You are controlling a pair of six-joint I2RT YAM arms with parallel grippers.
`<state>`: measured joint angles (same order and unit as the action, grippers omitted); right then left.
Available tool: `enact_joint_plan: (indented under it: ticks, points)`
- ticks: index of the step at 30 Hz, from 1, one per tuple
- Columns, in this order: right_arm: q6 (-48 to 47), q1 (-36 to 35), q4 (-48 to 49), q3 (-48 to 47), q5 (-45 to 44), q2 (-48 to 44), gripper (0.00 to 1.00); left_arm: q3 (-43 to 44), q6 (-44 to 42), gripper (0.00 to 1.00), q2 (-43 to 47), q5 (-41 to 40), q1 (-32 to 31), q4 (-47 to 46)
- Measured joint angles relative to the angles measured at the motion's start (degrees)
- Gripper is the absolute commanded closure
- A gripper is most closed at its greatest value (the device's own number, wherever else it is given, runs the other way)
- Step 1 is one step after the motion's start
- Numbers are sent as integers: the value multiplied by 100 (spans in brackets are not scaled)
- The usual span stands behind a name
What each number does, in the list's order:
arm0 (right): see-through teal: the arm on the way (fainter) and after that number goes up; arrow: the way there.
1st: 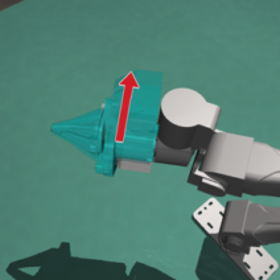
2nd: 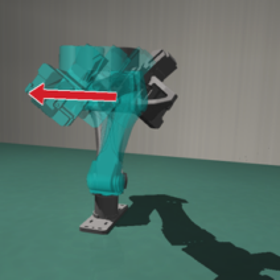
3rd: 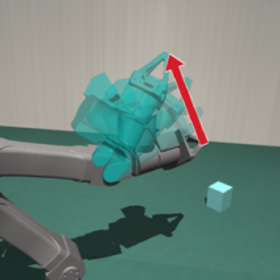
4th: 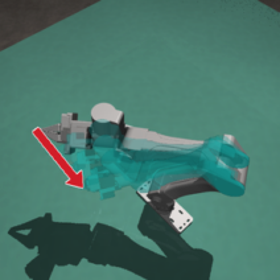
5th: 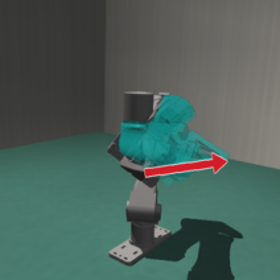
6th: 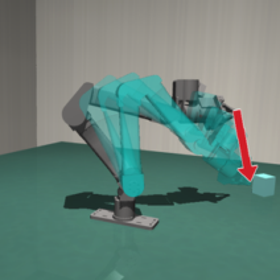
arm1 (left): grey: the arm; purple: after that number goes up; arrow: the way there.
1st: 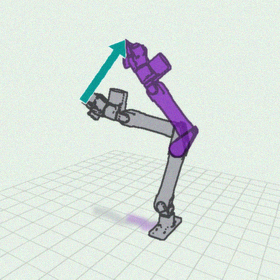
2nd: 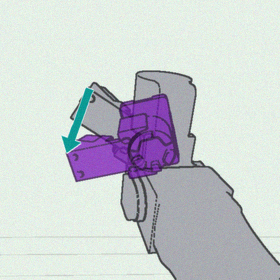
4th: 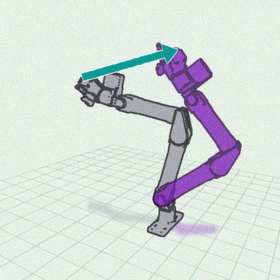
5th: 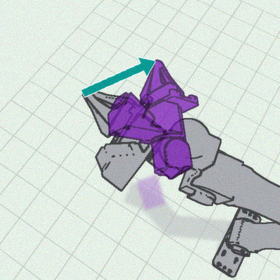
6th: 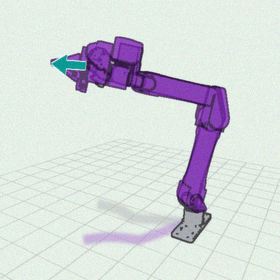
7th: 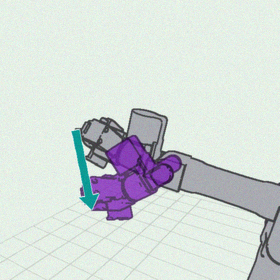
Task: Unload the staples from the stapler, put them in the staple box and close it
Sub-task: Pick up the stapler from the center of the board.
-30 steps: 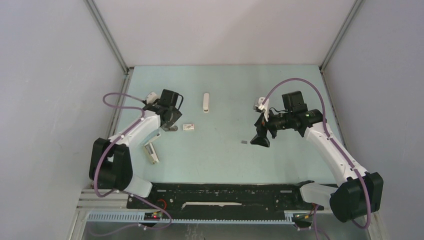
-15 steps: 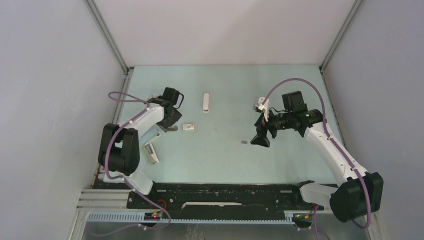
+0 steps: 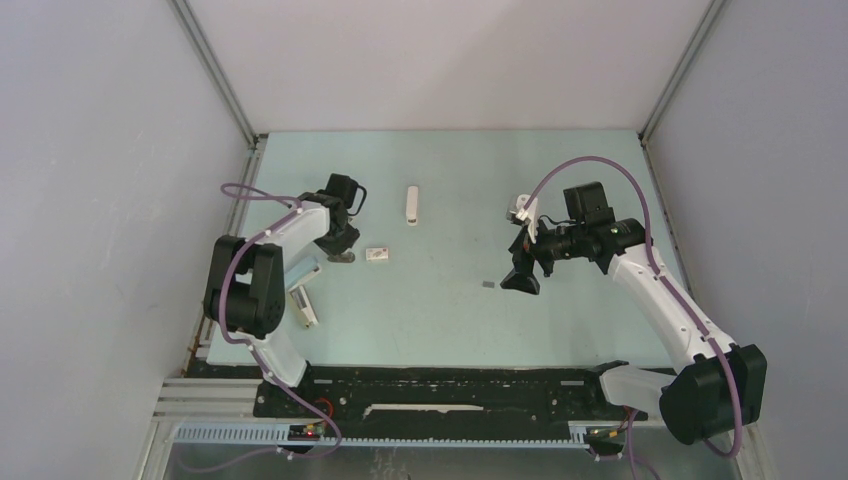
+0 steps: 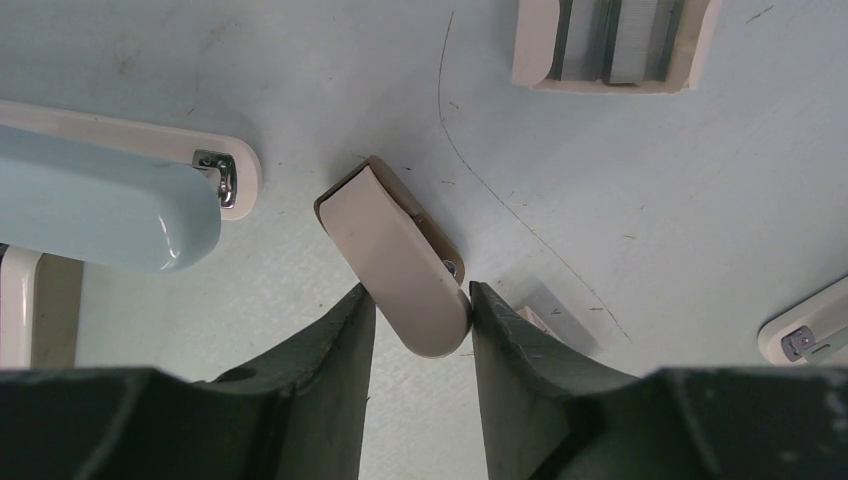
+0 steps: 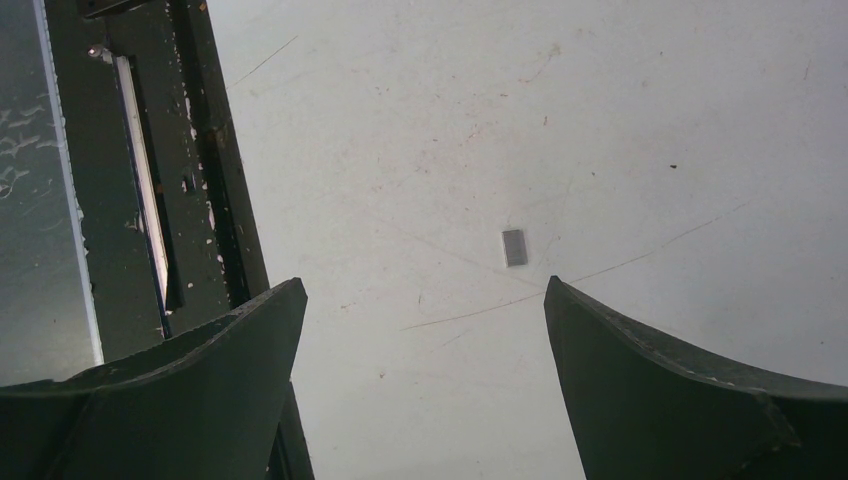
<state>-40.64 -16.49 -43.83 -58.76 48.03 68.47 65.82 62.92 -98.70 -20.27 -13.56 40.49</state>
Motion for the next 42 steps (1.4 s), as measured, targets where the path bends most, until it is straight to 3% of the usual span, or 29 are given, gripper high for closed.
enact_joint_plan:
  ticks: [4,10,17,23,29,42]
  points:
    - [0,0,-2,0,0,0,0,0,2,57,0,4,4,4]
    - [0,0,-2,0,0,-7,0,0,-92,78,-2,35,42,50]
    - [-2,-2,-2,0,2,-22,0,0,-503,88,-2,160,68,70]
    - [-2,-4,-2,0,2,-22,0,-79,-1067,93,39,328,74,-35]
    - [-4,-20,-4,0,2,-22,0,-686,-1499,97,542,599,31,-391]
    - [-7,-50,-7,0,48,-22,0,-1421,-1945,100,1818,660,-640,-632]
